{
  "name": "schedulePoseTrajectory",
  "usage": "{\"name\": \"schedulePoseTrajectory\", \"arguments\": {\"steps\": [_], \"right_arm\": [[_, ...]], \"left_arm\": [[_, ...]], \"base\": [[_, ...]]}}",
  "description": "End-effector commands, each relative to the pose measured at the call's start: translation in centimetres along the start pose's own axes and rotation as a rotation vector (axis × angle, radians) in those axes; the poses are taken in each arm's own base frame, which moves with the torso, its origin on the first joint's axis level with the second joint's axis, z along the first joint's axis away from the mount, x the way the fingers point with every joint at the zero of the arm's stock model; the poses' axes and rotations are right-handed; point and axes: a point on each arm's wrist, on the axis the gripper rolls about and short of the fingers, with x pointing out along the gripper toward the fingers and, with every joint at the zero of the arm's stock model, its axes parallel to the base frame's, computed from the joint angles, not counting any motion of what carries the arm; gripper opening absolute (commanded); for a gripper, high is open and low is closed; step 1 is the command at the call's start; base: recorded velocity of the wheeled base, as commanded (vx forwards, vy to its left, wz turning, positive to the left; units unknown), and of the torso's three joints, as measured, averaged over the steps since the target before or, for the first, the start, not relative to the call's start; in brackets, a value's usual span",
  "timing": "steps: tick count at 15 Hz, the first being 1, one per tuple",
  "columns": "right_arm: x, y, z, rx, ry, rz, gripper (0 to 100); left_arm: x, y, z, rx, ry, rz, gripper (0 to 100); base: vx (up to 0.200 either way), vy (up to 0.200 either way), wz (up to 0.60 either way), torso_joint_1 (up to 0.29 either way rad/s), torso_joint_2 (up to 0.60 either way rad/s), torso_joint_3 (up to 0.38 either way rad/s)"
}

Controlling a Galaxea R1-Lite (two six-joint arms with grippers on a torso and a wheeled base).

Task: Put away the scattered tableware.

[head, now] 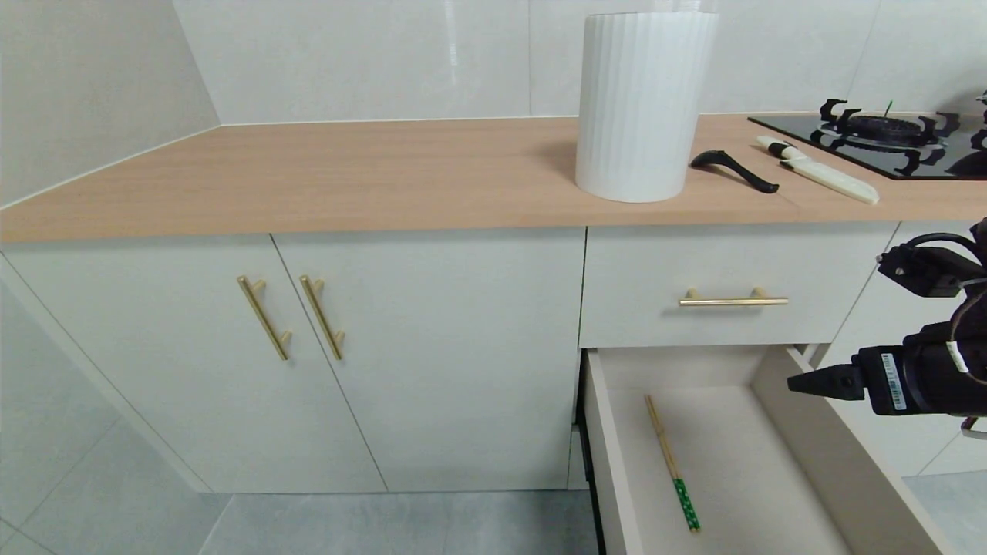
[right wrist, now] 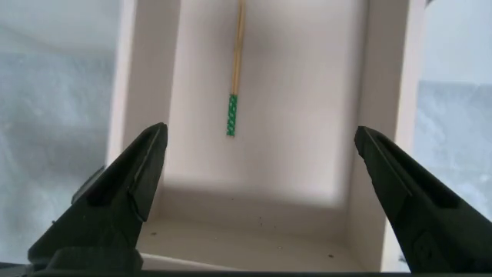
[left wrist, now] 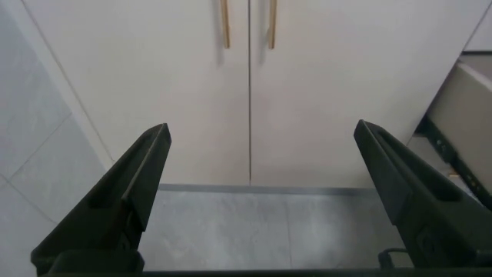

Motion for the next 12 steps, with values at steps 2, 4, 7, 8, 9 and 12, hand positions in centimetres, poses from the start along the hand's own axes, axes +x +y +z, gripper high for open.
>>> {"name": "schedulePoseTrajectory", "arguments": {"steps": [2,4,7,8,9,12], "right_arm": [[-0.15,0.0,0.02,0.0,-0.006,0.001,100],[-0.1,0.0,0.01,0.0,-0.005,0.0,100],[-0.2,-0.01,0.02,-0.001,-0.008,-0.001,100],[-0.15,-0.01,0.02,-0.001,-0.007,-0.001,100],[-0.1,-0.01,0.02,-0.002,-0.005,-0.003,100],[-0.1,-0.01,0.02,-0.002,-0.005,-0.001,100]], "left_arm": [[0.0,0.0,0.01,-0.001,-0.001,0.001,100],[0.0,0.0,0.01,-0.001,-0.001,0.001,100],[0.0,0.0,0.01,-0.001,-0.001,0.001,100],[0.01,0.0,0.01,-0.001,0.0,0.001,100],[0.0,0.0,0.01,-0.001,-0.001,0.001,100],[0.0,0.0,0.01,-0.001,-0.001,0.001,100]], "base": [[0.0,0.0,0.0,0.124,-0.47,-0.295],[0.0,0.0,0.0,0.058,-0.53,-0.266],[0.0,0.0,0.0,0.268,-0.47,-0.277],[0.0,0.0,0.0,0.242,-0.47,-0.276],[0.0,0.0,0.0,0.222,-0.47,-0.276],[0.0,0.0,0.0,0.211,-0.47,-0.274]]}}
